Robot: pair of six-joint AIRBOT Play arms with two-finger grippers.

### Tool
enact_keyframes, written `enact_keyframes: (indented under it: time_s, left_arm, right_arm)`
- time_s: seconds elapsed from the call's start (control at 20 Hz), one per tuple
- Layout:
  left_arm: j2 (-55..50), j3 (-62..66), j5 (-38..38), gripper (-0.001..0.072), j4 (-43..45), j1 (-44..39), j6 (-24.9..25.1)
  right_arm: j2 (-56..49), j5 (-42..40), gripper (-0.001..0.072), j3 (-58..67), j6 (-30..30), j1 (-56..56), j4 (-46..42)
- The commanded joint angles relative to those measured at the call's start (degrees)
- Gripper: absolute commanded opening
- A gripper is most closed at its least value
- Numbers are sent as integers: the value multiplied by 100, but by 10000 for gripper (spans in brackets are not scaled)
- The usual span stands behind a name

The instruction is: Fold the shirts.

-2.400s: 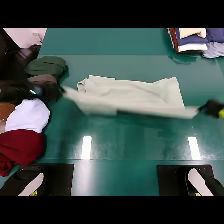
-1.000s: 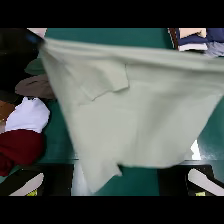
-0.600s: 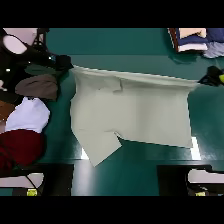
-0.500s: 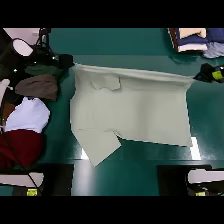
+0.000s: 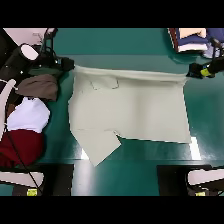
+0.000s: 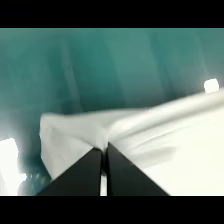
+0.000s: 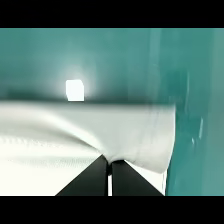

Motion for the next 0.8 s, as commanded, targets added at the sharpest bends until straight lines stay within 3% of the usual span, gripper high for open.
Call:
enact_keyframes:
  time_s: [0.0, 0.35, 0.4, 0.45, 0.5, 0.55, 0.75]
  left_arm:
    - [-7, -417, -435, 23, 232, 2, 72]
    - [-7, -828, -610, 25, 796, 2, -111]
    - [-7, -828, -691, 40, 813, 2, -337]
    - [-7, -831, -772, 258, 826, 2, -514]
    - [-7, -824, -883, 453, 835, 2, -678]
    - [4, -822, -1036, 494, 841, 9, -686]
    - [420, -890, -2221, 494, 844, 433, -813]
  right_arm:
    - [323, -96, 16, -938, 11, 125, -219]
    - [632, -299, 19, -2006, 48, 122, -125]
    - [627, -284, 24, -2011, 48, 122, 9]
    - [627, -275, 122, -2006, 48, 122, 162]
    - [627, -247, 318, -1965, 48, 122, 321]
    - [632, -144, 387, -1884, 48, 120, 411]
    - [988, 817, 387, -1672, -70, -42, 334]
